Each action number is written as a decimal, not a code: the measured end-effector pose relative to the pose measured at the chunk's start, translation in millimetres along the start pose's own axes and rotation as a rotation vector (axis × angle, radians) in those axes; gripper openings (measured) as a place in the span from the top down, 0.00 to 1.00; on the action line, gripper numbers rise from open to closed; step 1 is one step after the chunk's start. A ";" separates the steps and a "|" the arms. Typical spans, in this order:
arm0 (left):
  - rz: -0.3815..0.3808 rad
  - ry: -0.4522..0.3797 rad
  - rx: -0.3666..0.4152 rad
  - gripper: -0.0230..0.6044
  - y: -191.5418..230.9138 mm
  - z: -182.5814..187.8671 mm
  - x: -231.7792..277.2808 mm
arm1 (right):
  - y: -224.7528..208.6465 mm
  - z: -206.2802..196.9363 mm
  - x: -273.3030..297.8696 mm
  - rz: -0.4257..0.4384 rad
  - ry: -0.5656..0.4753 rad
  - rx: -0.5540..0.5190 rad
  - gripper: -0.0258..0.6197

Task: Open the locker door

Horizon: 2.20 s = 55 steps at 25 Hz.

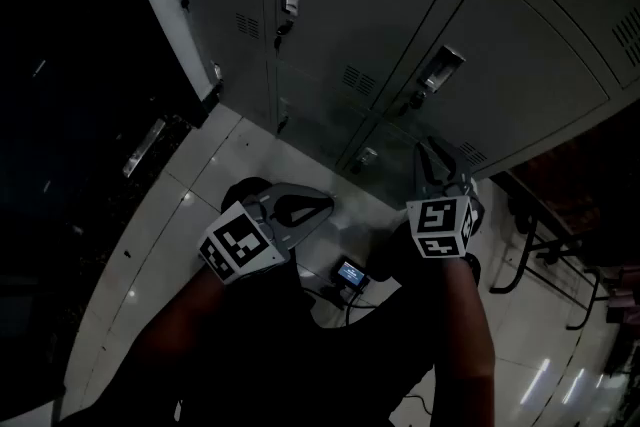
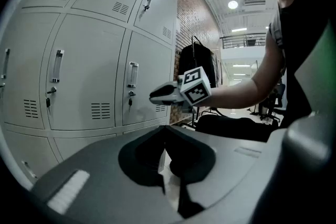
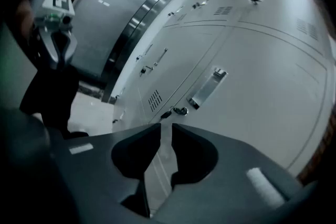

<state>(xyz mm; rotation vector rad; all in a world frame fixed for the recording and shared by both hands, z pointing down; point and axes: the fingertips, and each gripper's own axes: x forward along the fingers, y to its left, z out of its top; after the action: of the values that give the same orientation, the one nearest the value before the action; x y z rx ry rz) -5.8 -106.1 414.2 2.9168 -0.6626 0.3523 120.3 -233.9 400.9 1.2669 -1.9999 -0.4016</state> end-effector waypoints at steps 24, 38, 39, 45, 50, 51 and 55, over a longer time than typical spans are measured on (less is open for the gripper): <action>-0.017 -0.012 0.003 0.95 1.2 -0.1 -4.7 | 30.4 18.0 -7.0 -0.164 0.043 -0.577 0.89; -0.007 0.024 0.015 0.95 2.0 -8.0 -2.3 | 53.8 -44.8 -137.0 -0.149 0.055 -0.571 0.89; -0.007 0.027 0.015 0.95 2.2 -8.4 -2.3 | 52.1 -51.1 -144.6 -0.157 0.072 -0.572 0.89; -0.008 0.039 0.019 0.95 2.3 -10.0 -1.4 | 38.6 -90.9 -181.7 -0.215 0.168 -0.556 0.89; -0.004 0.046 0.022 0.95 1.7 -10.5 1.0 | 23.8 -113.8 -197.9 -0.254 0.228 -0.559 0.89; -0.004 0.048 0.023 0.95 1.7 -10.9 1.2 | 21.4 -117.5 -200.3 -0.261 0.241 -0.557 0.89; -0.002 0.059 0.024 0.95 2.4 -12.0 0.8 | 16.1 -123.5 -205.8 -0.263 0.241 -0.477 0.88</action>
<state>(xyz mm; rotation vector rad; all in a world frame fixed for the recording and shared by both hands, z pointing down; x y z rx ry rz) -8.5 -106.4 426.1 2.9172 -0.6513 0.4469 250.5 -31.9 411.6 1.2023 -1.4271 -0.7630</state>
